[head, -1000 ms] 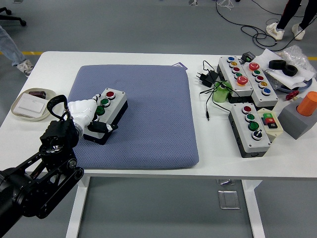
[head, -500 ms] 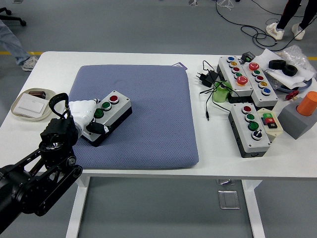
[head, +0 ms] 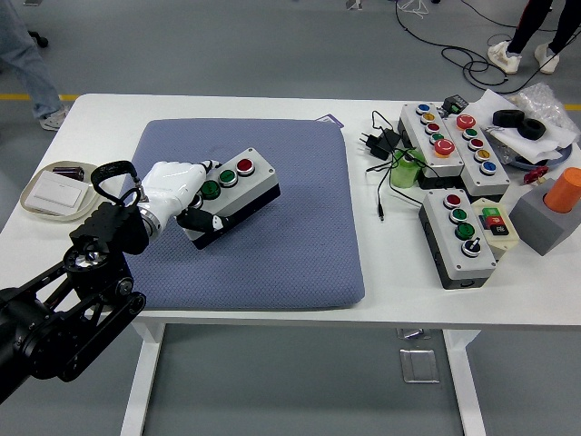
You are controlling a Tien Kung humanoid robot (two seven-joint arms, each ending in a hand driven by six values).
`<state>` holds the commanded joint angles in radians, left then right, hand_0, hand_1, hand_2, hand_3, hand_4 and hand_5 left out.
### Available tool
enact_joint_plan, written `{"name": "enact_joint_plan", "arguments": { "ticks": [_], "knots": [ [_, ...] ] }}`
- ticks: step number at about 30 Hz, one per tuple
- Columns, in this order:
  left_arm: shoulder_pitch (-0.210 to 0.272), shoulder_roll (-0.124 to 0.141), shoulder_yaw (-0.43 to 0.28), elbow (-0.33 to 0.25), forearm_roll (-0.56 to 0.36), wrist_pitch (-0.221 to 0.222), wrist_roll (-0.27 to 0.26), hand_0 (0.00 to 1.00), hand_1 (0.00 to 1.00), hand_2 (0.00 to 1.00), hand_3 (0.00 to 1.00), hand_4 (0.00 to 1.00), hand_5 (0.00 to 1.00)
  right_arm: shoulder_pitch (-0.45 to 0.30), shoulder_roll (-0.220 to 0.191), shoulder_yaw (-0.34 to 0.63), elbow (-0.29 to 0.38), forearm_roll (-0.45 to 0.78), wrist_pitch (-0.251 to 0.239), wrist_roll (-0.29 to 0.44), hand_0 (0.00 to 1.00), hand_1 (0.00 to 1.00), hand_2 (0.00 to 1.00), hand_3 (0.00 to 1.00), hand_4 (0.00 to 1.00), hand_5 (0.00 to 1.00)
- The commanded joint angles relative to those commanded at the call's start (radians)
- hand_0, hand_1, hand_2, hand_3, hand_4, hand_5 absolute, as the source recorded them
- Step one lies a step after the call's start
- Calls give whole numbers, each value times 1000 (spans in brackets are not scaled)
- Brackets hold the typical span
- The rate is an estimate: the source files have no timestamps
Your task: Pick up the button,place it on the desk,press the button,press the button
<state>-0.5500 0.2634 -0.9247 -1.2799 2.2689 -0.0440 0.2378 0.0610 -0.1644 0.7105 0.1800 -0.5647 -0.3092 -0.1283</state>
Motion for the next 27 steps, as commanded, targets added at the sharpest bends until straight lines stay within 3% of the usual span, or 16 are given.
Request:
{"name": "enact_joint_plan", "arguments": {
  "ticks": [3, 6, 10, 19, 27],
  "knots": [
    [-19, 15, 16, 18, 0, 14, -102, 543, 343, 267, 289, 510, 2, 1, 0, 0, 0, -2, 0, -1, 631, 469, 526, 583, 267, 8],
    [-51, 48, 54, 43, 0, 28, -191, 545, 352, 277, 292, 508, 2, 1, 0, 1, 0, -1, 0, -1, 630, 467, 526, 584, 266, 8],
    [-85, 84, 110, 68, 0, 39, -246, 545, 352, 277, 292, 508, 2, 0, 1, 3, 0, -6, 0, -3, 630, 467, 526, 584, 266, 8],
    [-121, 144, 208, 51, 0, 40, -318, 558, 373, 292, 305, 524, 2, -6, 2, 3, 0, -7, 0, -6, 629, 468, 527, 583, 266, 8],
    [-157, 168, 271, 71, 0, 135, -359, 560, 376, 292, 306, 526, 2, -10, 3, 0, 0, -5, 1, -7, 630, 468, 527, 583, 266, 8]
  ]
}}
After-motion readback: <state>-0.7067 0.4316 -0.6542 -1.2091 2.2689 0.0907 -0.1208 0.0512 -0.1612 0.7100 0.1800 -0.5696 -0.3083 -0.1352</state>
